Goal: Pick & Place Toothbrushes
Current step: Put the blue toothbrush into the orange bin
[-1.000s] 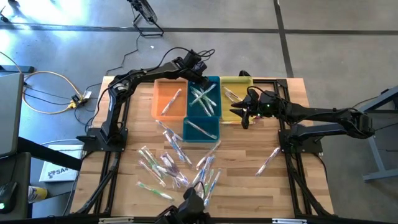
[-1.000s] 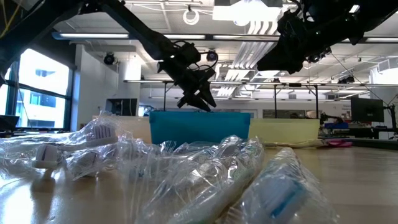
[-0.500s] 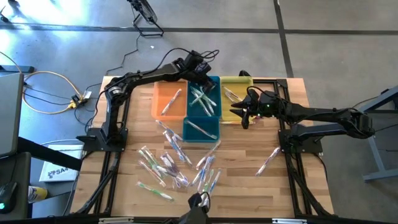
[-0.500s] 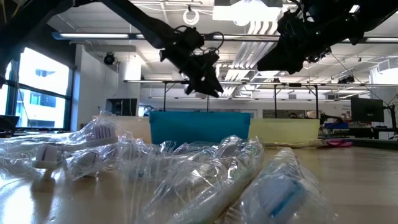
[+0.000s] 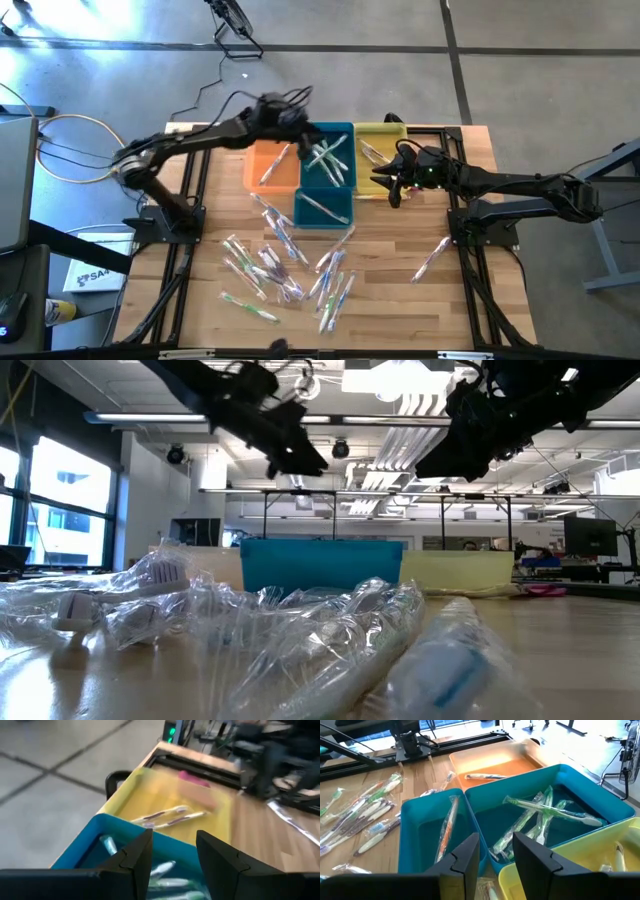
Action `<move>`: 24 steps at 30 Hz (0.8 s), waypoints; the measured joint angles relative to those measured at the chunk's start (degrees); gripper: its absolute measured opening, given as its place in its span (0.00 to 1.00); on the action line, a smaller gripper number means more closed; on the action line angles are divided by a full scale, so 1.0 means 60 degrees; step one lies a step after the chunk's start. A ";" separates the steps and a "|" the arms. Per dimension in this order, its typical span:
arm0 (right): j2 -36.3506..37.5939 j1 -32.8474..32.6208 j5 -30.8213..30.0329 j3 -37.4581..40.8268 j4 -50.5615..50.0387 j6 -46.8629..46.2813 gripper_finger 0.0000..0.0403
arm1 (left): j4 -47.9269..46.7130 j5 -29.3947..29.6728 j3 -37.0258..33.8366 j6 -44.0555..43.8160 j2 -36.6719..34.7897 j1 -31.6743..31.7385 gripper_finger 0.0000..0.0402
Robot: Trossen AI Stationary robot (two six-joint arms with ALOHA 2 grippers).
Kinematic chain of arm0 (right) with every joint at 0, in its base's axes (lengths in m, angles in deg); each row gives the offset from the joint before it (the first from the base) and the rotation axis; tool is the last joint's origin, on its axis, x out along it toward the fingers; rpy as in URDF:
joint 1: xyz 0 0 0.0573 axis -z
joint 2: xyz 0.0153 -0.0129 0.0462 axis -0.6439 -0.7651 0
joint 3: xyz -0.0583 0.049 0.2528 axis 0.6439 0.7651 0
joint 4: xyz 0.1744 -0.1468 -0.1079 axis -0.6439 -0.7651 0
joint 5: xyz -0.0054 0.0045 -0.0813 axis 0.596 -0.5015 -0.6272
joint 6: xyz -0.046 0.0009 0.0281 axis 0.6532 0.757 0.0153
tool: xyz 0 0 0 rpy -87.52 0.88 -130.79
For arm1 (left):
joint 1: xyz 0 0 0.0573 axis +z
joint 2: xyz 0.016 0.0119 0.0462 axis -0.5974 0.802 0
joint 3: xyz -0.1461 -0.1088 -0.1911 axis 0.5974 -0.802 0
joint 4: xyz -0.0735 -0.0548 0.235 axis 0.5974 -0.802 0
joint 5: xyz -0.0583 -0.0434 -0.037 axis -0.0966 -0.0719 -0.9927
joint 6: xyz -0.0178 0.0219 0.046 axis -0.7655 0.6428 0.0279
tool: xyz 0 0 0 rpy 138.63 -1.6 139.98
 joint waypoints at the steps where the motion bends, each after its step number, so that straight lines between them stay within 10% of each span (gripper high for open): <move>1: 0.0000 -0.0003 0.0000 0.0000 0.0010 0.0000 0.28 | 0.0234 -0.0002 -0.0415 0.0052 -0.0412 -0.0039 0.37; 24: 0.0000 -0.0004 0.0004 0.0000 0.0488 -0.0275 0.28 | 0.0092 -0.0024 -0.5923 0.0785 -0.8555 -0.1487 0.37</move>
